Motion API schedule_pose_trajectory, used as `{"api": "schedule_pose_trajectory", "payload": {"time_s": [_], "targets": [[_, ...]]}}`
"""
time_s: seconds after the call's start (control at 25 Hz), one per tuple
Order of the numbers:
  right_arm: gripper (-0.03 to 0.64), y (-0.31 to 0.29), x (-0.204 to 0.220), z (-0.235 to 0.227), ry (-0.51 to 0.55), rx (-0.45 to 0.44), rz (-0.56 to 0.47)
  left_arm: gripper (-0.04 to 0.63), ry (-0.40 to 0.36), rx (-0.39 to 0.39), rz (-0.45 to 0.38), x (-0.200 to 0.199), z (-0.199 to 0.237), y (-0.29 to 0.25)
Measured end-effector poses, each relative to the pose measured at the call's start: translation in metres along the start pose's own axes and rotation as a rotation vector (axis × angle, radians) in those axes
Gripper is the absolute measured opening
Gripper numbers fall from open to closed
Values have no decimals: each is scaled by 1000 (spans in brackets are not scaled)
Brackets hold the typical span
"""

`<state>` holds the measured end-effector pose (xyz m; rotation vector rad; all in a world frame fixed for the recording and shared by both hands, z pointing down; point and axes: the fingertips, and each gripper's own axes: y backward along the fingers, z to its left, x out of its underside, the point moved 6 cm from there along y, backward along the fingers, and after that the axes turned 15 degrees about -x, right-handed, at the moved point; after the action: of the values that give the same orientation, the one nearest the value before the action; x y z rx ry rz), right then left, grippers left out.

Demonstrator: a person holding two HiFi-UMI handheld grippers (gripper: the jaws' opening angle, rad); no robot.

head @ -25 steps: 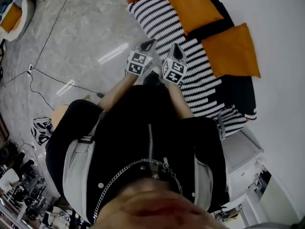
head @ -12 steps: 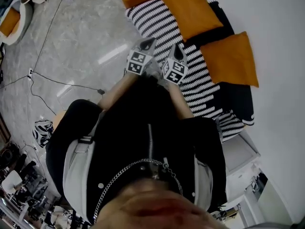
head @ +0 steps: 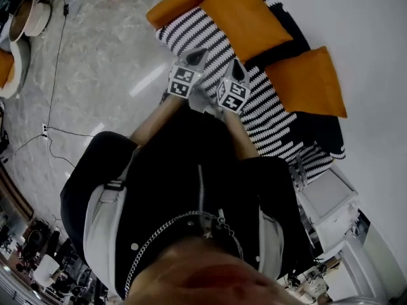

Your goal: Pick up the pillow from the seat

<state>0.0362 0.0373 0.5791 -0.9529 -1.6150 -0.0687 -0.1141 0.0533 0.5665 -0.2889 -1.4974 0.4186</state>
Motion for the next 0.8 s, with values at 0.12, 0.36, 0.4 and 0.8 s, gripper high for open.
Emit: {"api": "schedule_pose_trajectory", "payload": {"time_s": [0.12,0.36,0.4,0.8], "targets": [[3,-34,-25,4,-21,67,-22,9,-28,60,4,-25,31,-41],[3,-87,-65,10,-86,183,-55,9,-90,179,12,-68,75,-101],[3,-95,-70,13,-96,200,-59,9,-99,196,15,-73,82,-109],[3,-139,-89,27,-172,323,-60,9,-159,321,55,-97,125,-164]]}}
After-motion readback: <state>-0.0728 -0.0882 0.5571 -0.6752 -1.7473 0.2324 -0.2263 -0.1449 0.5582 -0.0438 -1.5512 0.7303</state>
